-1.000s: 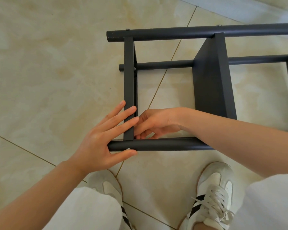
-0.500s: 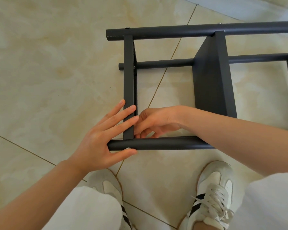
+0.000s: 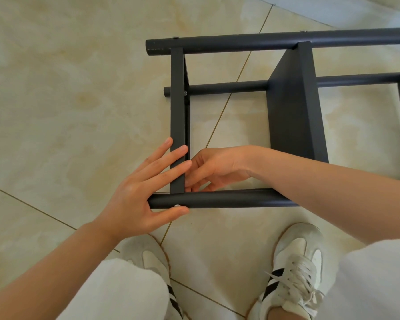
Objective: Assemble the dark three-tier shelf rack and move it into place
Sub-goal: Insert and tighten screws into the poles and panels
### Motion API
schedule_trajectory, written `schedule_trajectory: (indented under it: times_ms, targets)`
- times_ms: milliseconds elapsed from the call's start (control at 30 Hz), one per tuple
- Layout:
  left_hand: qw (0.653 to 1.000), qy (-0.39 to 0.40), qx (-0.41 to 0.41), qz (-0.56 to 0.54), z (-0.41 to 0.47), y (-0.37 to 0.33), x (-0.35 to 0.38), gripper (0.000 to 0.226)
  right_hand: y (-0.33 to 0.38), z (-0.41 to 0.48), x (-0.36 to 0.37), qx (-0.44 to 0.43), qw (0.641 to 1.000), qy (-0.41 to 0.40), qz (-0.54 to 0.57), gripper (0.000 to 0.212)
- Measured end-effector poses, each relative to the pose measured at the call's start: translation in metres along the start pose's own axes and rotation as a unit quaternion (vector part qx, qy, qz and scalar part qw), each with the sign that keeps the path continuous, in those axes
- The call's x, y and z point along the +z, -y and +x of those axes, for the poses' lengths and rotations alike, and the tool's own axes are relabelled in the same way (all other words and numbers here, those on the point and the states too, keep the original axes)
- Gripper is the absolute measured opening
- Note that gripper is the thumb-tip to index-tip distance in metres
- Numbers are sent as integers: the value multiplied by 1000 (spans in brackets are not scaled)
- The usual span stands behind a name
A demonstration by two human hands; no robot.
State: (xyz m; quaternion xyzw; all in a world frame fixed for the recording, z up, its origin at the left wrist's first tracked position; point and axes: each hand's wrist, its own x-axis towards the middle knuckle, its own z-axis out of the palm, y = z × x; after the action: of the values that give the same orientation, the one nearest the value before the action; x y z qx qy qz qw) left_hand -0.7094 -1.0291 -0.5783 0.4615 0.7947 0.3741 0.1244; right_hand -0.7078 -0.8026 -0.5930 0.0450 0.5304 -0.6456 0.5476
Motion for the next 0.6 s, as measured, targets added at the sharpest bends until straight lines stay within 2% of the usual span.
schedule_trajectory:
  times_ms: [167,333,600]
  targets:
    - [1000,-1,3,-2,0,0,0,70,2,-1,0,3,1000,-8,-13,27]
    - [1000,1,-1,-7,0,0,-1,70,1,-2,-1,-1,1000,7,-3,14]
    - [999,8,-28,-39,0,-4,-2,72,-3,4,-4,16,1000,9,-3,15]
